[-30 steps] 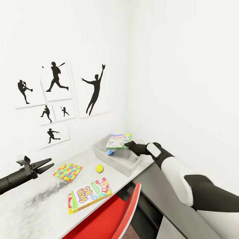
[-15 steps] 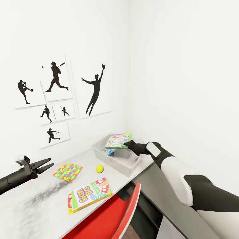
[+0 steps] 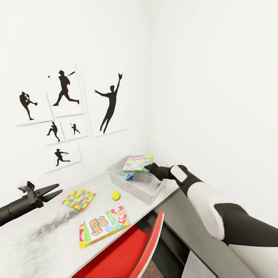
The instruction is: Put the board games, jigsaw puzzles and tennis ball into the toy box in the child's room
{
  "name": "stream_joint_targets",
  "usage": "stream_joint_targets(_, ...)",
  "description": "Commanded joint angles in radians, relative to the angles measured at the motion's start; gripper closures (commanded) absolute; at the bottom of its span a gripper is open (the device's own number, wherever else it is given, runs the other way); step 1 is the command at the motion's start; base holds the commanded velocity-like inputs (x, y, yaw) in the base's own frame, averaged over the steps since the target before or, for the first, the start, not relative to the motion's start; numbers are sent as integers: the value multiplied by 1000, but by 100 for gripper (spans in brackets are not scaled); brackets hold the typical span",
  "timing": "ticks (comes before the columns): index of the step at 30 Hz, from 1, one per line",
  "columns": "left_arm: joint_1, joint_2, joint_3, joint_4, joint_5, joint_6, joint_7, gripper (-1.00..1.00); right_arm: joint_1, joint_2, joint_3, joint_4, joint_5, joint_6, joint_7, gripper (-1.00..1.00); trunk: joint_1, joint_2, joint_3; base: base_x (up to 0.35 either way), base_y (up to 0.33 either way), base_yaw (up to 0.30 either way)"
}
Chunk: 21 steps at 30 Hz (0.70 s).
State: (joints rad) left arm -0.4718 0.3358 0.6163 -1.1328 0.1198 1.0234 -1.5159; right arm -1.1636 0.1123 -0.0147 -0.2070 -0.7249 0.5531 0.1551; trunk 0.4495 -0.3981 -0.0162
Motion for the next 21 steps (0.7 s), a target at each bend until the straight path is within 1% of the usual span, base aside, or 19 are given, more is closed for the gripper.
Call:
stream_joint_targets(1, -1, 0, 0, 0, -1, 11, -4, -100, -1, 0, -2, 0, 0, 3, 2, 100, 1, -2, -3, 0, 0, 0)
stream_joint_targets(21, -1, 1, 0, 0, -1, 11, -4, -100, -1, -2, -12, 0, -8, 17, -7, 100, 1, -2, -36, 0, 0, 0)
